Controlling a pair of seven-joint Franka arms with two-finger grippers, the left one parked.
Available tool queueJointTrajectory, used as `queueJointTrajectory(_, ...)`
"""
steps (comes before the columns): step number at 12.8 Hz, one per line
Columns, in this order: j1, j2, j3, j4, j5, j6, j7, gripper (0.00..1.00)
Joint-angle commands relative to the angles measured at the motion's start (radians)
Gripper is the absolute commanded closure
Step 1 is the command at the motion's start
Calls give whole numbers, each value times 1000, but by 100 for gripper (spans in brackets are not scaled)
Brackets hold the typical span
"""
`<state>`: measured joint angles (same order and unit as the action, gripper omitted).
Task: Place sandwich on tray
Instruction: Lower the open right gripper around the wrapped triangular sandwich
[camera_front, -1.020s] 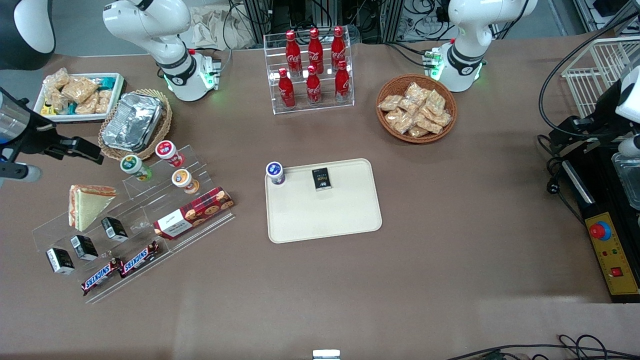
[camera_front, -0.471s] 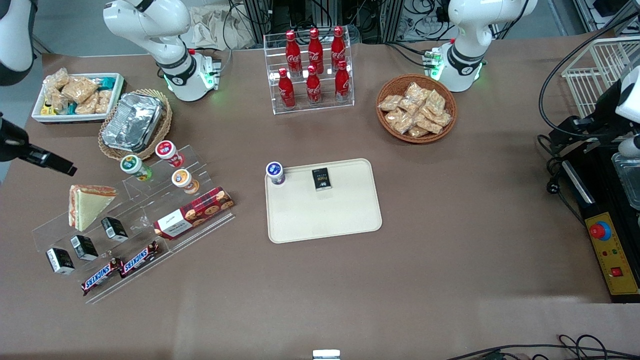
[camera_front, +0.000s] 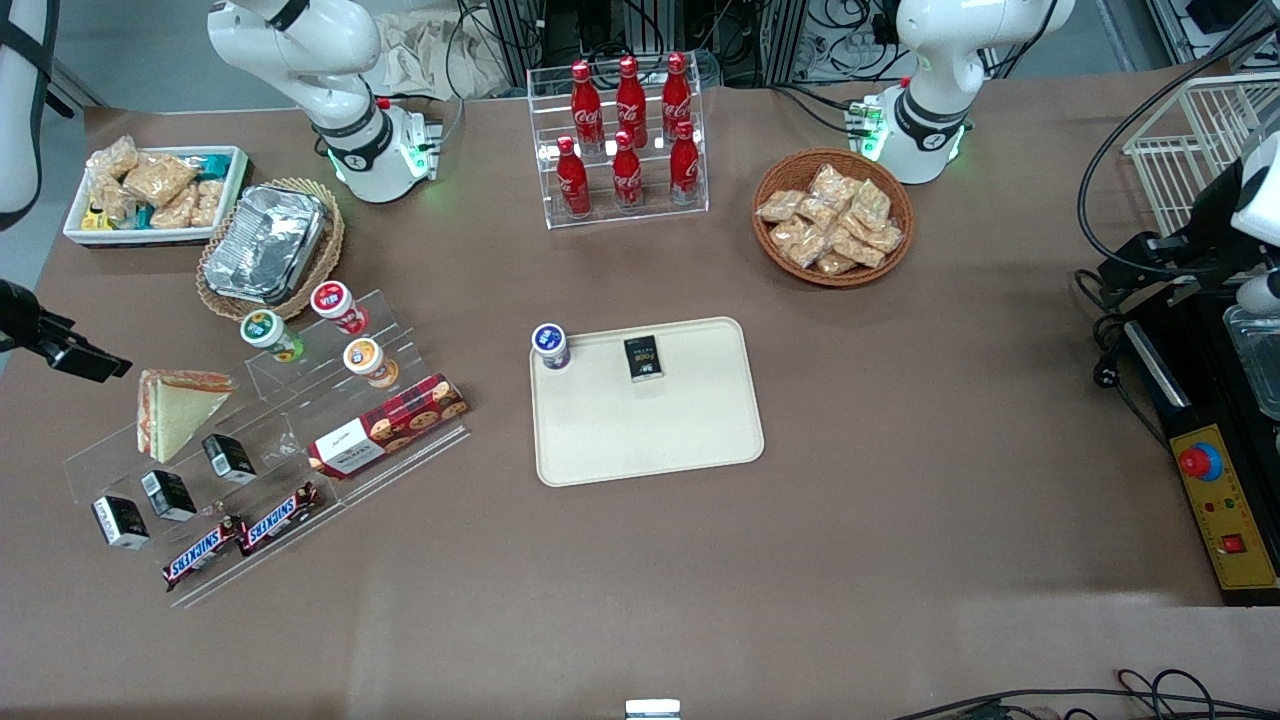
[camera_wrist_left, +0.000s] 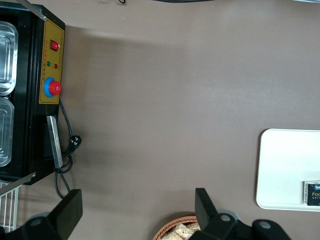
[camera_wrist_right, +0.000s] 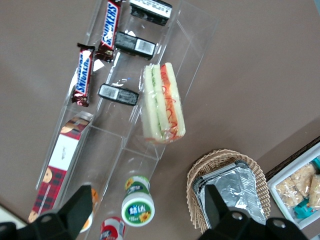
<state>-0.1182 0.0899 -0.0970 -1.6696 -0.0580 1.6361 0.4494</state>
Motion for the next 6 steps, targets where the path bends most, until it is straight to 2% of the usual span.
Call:
queueJointTrajectory(1, -44, 43, 10, -10, 1, 28, 29, 0)
queueJointTrajectory(2, -63, 56, 8, -22, 19, 45, 29, 0)
queueJointTrajectory(6, -66, 59, 8, -97, 20, 166, 28, 0)
